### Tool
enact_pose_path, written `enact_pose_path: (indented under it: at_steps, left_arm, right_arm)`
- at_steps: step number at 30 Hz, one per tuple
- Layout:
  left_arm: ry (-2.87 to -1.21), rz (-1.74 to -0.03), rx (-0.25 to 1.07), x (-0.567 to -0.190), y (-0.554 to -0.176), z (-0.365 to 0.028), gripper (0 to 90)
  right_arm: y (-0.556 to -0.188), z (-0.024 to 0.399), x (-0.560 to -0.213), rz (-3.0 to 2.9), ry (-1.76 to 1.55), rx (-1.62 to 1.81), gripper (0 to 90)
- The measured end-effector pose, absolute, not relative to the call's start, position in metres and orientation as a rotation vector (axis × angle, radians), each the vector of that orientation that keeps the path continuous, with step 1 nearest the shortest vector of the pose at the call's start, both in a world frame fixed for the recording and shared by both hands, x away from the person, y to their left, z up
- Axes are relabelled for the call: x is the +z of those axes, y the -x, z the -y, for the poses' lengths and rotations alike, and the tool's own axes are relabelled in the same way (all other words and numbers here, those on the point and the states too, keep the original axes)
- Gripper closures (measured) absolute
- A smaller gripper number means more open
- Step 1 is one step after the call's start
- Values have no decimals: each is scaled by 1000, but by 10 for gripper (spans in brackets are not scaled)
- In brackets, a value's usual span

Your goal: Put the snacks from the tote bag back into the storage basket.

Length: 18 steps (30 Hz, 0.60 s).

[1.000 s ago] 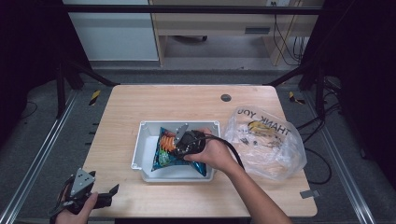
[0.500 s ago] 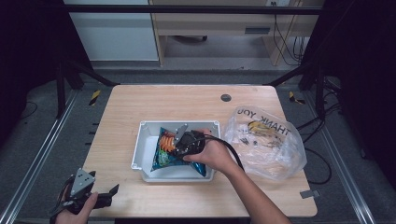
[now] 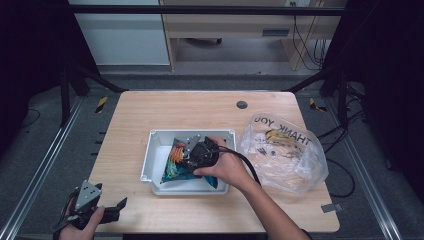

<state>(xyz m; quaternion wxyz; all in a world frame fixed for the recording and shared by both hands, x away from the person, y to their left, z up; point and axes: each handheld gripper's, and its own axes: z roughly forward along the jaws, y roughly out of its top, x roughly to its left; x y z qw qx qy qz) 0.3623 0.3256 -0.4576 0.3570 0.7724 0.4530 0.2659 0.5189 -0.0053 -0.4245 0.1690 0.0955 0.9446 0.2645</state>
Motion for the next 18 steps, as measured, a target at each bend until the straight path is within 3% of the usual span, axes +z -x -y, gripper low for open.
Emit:
enact_pose_path:
  at_steps: [18]
  left_arm:
    - [-1996,-1170,684,-458,-362,-326,32]
  right_arm:
    - [-512,27,-396,-2614,-377,847,126]
